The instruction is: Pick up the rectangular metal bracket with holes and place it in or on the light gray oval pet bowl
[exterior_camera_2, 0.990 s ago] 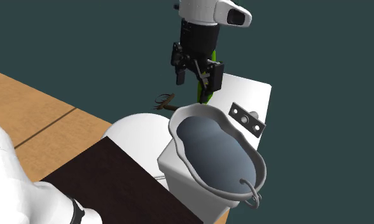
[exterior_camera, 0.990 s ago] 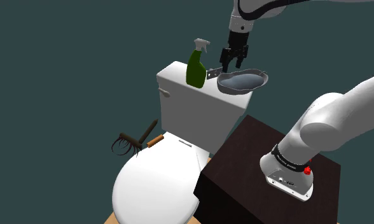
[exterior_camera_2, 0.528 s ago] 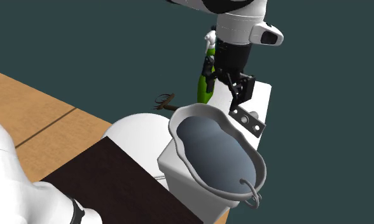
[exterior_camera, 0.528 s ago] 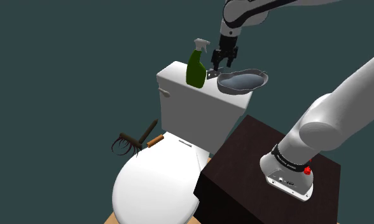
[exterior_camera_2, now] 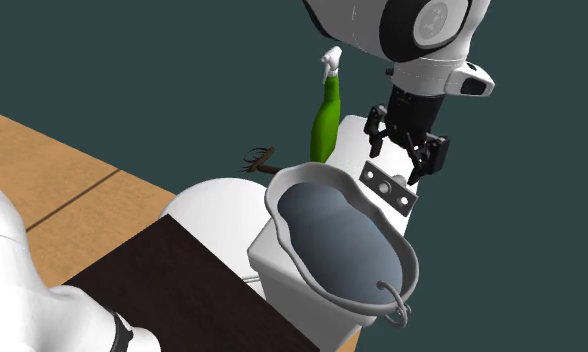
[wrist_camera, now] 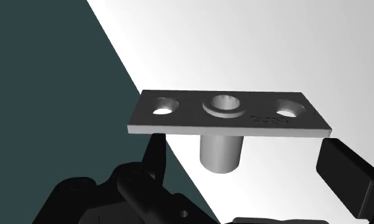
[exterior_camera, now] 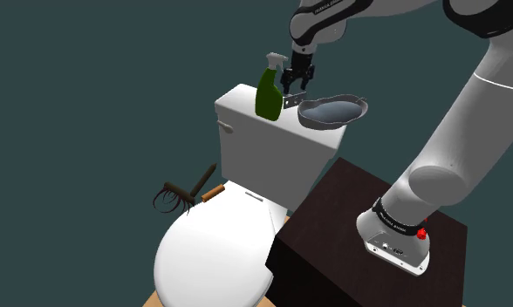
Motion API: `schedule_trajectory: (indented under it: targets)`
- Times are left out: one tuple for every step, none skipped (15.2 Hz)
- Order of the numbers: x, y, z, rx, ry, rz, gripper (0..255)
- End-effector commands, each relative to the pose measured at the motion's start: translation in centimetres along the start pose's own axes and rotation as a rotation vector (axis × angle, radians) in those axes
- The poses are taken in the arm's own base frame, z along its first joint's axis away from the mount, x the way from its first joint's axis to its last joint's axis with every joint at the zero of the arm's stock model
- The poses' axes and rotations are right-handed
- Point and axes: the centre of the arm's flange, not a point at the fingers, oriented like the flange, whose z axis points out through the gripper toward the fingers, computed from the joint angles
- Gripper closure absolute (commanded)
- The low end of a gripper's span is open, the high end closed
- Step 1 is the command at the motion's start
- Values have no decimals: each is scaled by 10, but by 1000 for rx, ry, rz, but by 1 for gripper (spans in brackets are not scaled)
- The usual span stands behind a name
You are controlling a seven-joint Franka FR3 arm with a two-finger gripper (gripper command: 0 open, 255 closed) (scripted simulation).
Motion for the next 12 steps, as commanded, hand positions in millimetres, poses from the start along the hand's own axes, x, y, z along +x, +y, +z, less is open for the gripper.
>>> schedule_trajectory:
  targets:
    - [5,6,9,-3,6,2,0]
    - [5,6,14,-3,6,2,0]
    - [5,6,20,-3,6,2,0]
    - [5,6,25,-3,6,2,0]
    - [5,6,30,-3,6,2,0]
    - [5,6,36,-3,6,2,0]
    - [5,6,41,-3,6,2,0]
    - [5,6,44,-3,6,2,0]
    - [5,6,44,-3,6,2,0]
    - [5,6,44,-3,6,2,0]
    - [5,6,44,-3,6,2,0]
    - [5,6,44,-3,6,2,0]
